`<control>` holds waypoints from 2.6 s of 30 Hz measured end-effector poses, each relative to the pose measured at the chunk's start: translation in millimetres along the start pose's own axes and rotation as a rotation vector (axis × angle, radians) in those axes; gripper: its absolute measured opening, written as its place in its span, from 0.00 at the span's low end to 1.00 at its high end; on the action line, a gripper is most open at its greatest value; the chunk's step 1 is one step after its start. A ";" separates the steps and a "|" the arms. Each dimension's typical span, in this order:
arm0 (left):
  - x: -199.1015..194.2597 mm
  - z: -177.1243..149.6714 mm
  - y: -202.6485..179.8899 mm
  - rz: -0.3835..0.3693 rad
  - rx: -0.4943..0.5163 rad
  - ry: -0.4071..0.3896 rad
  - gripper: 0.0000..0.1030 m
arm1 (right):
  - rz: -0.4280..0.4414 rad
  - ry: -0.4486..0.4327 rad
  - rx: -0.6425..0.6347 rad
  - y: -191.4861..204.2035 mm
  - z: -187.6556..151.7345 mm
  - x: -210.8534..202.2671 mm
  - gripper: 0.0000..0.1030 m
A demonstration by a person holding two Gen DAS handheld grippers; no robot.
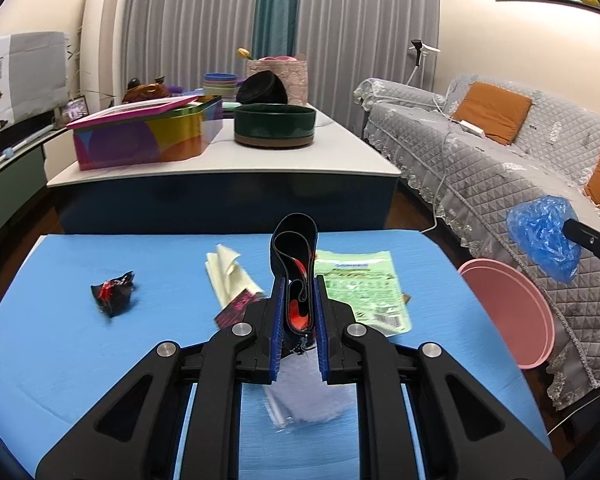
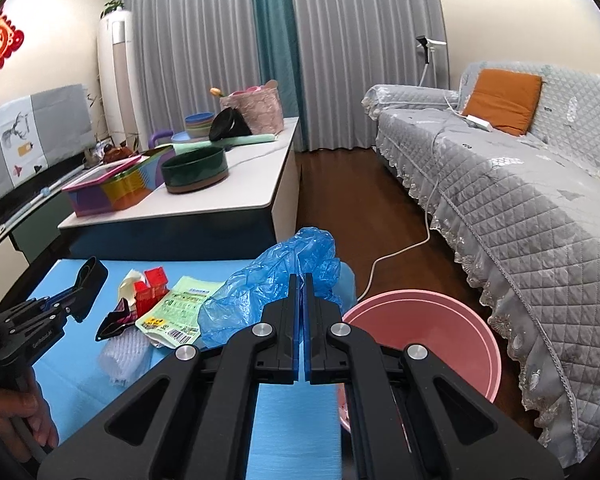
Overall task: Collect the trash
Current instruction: 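Carry the blue bag and black band over the pink bucket, then open both grippers to drop the blue bag and black band into the bucket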
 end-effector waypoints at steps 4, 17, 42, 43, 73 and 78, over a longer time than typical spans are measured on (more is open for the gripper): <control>-1.1 5.3 -14.4 -0.013 0.011 -0.007 0.13 | -0.004 -0.007 0.007 -7.4 1.8 -3.1 0.01; 10.6 19.0 -71.0 -0.085 0.037 -0.003 0.13 | -0.024 -0.015 0.072 -43.3 11.6 -3.2 0.01; 41.0 33.6 -152.3 -0.187 0.108 0.013 0.13 | -0.123 0.008 0.157 -116.3 25.9 15.3 0.01; 42.0 33.6 -155.4 -0.191 0.111 0.014 0.13 | -0.128 0.010 0.155 -117.7 25.3 15.5 0.01; 83.4 19.7 -239.8 -0.308 0.221 0.070 0.13 | -0.191 0.071 0.219 -157.9 8.3 29.6 0.02; 86.6 23.6 -248.2 -0.354 0.221 0.084 0.30 | -0.192 0.107 0.244 -164.0 3.2 37.4 0.15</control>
Point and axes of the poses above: each gripper's, at about its wrist camera, not at the fingertips, and x roughly the way its jaws point, y to its left, z to its top, the point moved 2 cm from there along x, roughly the way its jaws point, and after that the axes turned 3 degrees about y, right-handed, at the moved point
